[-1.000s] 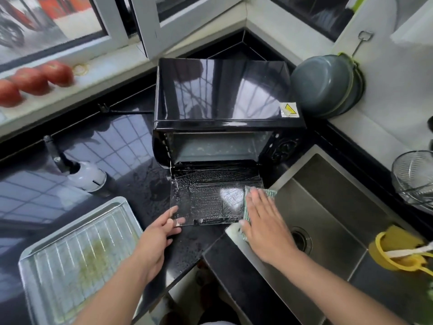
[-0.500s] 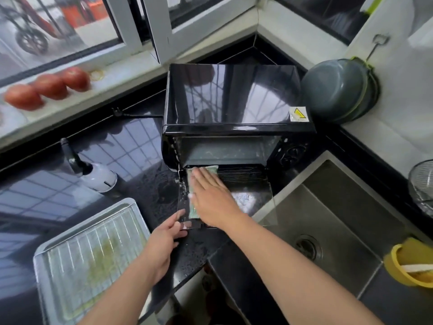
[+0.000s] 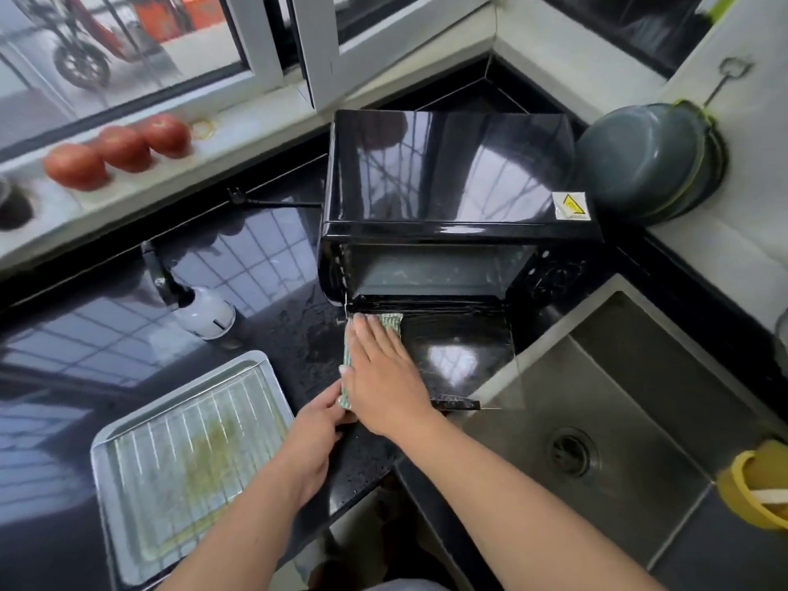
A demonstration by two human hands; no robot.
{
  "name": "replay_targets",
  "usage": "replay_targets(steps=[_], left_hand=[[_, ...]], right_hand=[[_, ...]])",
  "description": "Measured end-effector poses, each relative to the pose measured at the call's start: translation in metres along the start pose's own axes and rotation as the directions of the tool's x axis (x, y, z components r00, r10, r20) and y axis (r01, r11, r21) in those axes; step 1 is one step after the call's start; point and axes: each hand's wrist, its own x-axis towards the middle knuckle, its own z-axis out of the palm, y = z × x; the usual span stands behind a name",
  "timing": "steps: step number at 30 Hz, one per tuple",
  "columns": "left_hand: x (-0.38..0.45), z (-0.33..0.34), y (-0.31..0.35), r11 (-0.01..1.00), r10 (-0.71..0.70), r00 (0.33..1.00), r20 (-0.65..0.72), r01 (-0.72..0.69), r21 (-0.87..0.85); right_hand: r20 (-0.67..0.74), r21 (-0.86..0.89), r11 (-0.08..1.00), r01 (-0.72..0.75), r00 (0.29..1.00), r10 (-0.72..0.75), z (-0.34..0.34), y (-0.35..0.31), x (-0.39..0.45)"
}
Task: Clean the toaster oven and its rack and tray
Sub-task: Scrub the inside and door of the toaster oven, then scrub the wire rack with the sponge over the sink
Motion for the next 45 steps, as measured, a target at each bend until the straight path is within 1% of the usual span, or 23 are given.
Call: replay_targets(steps=[3,5,7,9,11,13,15,17,20,23,25,27,30,33,34,36,37,38,40,41,42,43,45], left_hand=[[0.004,-0.002,-0.001,0.999,-0.018,0.999,-0.042,0.016,-0.046],[0.003,0.001,-0.001,0.999,-0.025,0.998,-0.061,0.022,-0.046],[-0.002,0.006,0.003,0.999,-0.025,0.999,-0.048,0.023,-0.034],[-0.007,0.008,0.008,0.999,-0.026,0.999,-0.04,0.024,-0.037],[-0.009,0.005,0.011,0.998,-0.037,0.998,-0.046,0.035,-0.053],[-0.007,0.004,0.013,0.997,-0.054,0.997,-0.062,0.051,-0.06],[-0.001,0.003,0.012,0.997,-0.068,0.996,-0.059,0.065,-0.046],[0.001,-0.003,0.011,0.99,-0.077,0.996,-0.046,0.071,-0.12],[-0.003,-0.022,0.012,0.963,-0.088,0.989,-0.117,0.055,-0.264],[-0.021,-0.034,0.017,0.979,-0.007,0.981,-0.195,-0.033,-0.201],[-0.041,-0.037,0.017,0.987,0.042,0.984,-0.175,-0.068,-0.146],[-0.06,-0.042,0.014,0.989,0.065,0.987,-0.148,-0.084,-0.124],[-0.08,-0.052,0.001,0.984,0.023,0.987,-0.159,-0.05,-0.17],[-0.092,-0.059,-0.016,0.978,-0.025,0.982,-0.186,-0.014,-0.207],[-0.096,-0.061,-0.019,0.977,-0.035,0.98,-0.194,-0.008,-0.215],[-0.102,-0.067,-0.022,0.97,-0.042,0.975,-0.217,-0.012,-0.244],[-0.106,-0.073,-0.023,0.965,-0.044,0.972,-0.229,-0.017,-0.26],[-0.109,-0.078,-0.022,0.961,-0.041,0.97,-0.24,-0.028,-0.274],[-0.115,-0.096,-0.025,0.963,-0.028,0.963,-0.27,-0.046,-0.264],[-0.12,-0.108,-0.027,0.972,-0.016,0.957,-0.291,-0.053,-0.228],[-0.126,-0.12,-0.031,0.986,0.009,0.945,-0.326,-0.063,-0.155],[-0.133,-0.134,-0.036,0.997,0.051,0.921,-0.386,-0.068,-0.029],[-0.146,-0.166,-0.049,0.971,0.159,0.834,-0.529,-0.034,0.238]], right_hand=[[0.033,-0.035,0.996,0.085,0.996,-0.084,-0.006,0.024,-0.044],[0.052,-0.071,0.996,0.057,0.997,-0.054,-0.013,0.054,-0.075],[0.043,-0.095,0.989,-0.116,0.992,0.121,-0.022,0.095,-0.095],[0.054,-0.072,0.943,-0.326,0.942,0.33,-0.033,0.124,-0.104],[0.028,-0.087,0.918,-0.387,0.92,0.39,-0.033,0.116,-0.096],[-0.012,-0.021,0.954,-0.3,0.954,0.3,-0.024,0.076,-0.071],[-0.002,0.041,0.992,-0.122,0.992,0.123,-0.013,0.027,-0.041],[0.02,0.046,0.998,0.044,0.999,-0.045,-0.002,-0.007,-0.024],[0.051,-0.036,0.988,0.152,0.987,-0.15,0.001,-0.007,-0.039],[0.054,-0.13,0.973,0.189,0.982,-0.183,-0.005,0.03,-0.074],[-0.007,-0.139,0.986,0.088,0.996,-0.09,-0.014,0.065,-0.095],[-0.044,-0.14,0.987,-0.076,0.997,0.07,-0.027,0.1,-0.119],[-0.006,-0.049,0.956,-0.289,0.957,0.289,-0.038,0.14,-0.156],[0.045,0.007,0.919,-0.395,0.918,0.394,-0.032,0.142,-0.181],[0.015,0.042,0.882,-0.469,0.883,0.468,-0.027,0.136,-0.185],[-0.062,0.165,0.763,-0.625,0.765,0.641,-0.025,0.116,-0.186],[-0.085,0.223,0.717,-0.661,0.719,0.69,-0.027,0.105,-0.183],[-0.098,0.258,0.693,-0.673,0.696,0.712,-0.031,0.095,-0.179],[-0.169,0.264,0.716,-0.646,0.7,0.694,-0.043,0.076,-0.172],[-0.229,0.231,0.753,-0.616,0.718,0.657,-0.05,0.067,-0.168],[-0.285,0.179,0.805,-0.566,0.753,0.593,-0.057,0.057,-0.163],[-0.325,0.119,0.859,-0.498,0.798,0.507,-0.061,0.046,-0.158],[-0.341,0.02,0.931,-0.365,0.873,0.35,-0.061,0.022,-0.145]])
